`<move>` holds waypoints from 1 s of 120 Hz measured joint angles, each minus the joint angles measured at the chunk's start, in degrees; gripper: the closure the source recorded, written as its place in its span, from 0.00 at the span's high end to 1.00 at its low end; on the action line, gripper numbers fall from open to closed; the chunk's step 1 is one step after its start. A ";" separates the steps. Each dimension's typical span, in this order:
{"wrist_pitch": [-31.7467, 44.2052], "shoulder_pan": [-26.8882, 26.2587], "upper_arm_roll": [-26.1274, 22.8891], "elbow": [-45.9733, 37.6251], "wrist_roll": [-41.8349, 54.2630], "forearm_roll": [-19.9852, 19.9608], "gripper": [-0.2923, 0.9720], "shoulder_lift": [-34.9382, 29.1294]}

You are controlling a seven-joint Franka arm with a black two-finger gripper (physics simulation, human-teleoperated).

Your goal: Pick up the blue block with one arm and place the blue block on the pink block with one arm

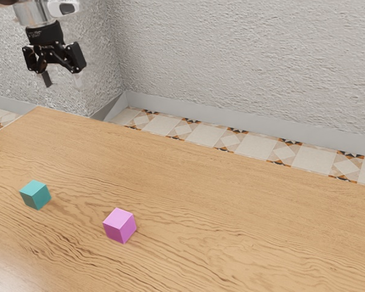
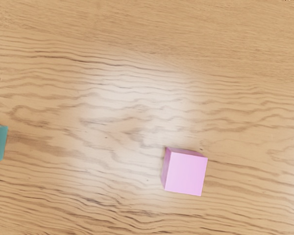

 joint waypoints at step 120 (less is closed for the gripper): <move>-7.21 3.86 -4.36 15.95 15.80 11.61 0.77 38.47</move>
